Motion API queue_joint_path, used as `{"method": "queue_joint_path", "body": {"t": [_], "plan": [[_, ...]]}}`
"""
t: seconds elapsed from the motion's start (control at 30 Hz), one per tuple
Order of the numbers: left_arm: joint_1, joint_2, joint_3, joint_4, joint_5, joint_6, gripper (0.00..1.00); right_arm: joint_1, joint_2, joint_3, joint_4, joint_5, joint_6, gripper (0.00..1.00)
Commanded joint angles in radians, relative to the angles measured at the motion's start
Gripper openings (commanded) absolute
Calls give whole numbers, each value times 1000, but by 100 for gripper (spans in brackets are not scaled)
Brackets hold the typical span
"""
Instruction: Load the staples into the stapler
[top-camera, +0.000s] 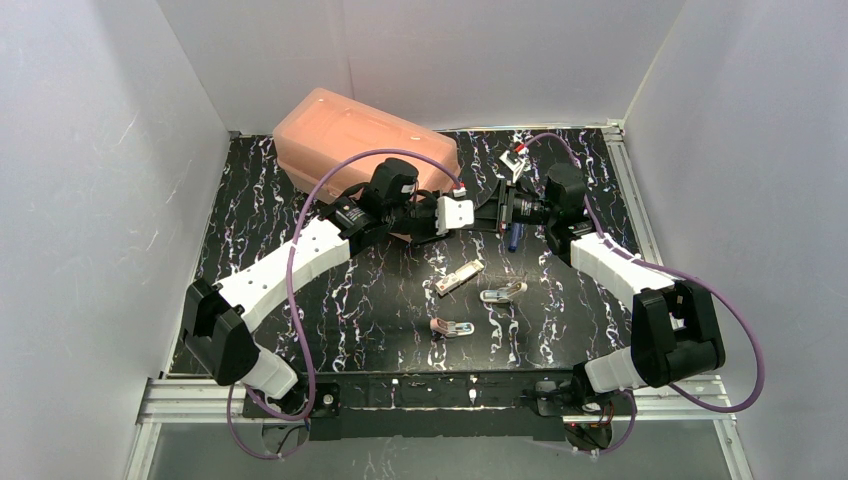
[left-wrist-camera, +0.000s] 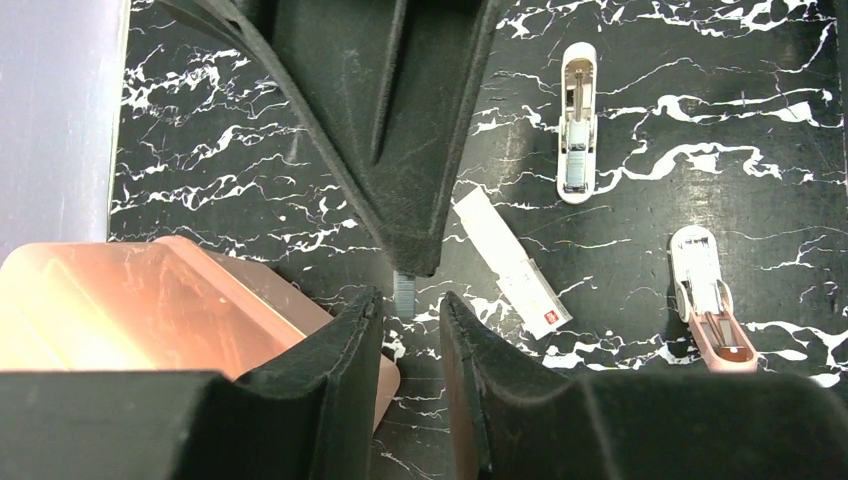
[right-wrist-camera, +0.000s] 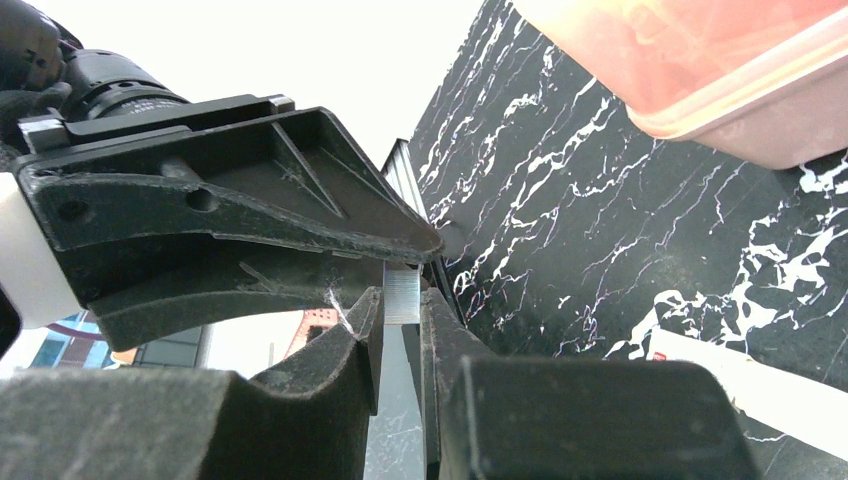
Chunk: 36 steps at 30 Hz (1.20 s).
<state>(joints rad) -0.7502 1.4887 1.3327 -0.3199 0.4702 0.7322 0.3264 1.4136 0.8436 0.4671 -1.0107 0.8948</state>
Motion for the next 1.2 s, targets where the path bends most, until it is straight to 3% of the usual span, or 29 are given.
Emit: {"method": "queue_joint_path", "body": {"t": [0.0, 0.27, 0.57, 0.77, 1.03, 1.17], "plan": [[-6, -8, 28, 10, -9, -7, 25, -9, -13, -15, 45, 4, 10, 6], [-7, -3, 36, 11, -12, -12, 15, -12, -13, -18, 45, 10, 13, 7], [-14, 12, 45, 11, -19, -24, 5, -14, -15, -16, 45, 17, 21, 13], [-14, 4, 37, 21, -37, -37, 0, -15, -20, -5, 14, 16, -6, 25], [-12, -35, -16, 48, -30, -101, 0, -26, -42, 70, -166, 4, -234, 50], [2, -64, -40, 52, 4, -160, 0, -34, -68, 122, -289, -23, -418, 57]]}}
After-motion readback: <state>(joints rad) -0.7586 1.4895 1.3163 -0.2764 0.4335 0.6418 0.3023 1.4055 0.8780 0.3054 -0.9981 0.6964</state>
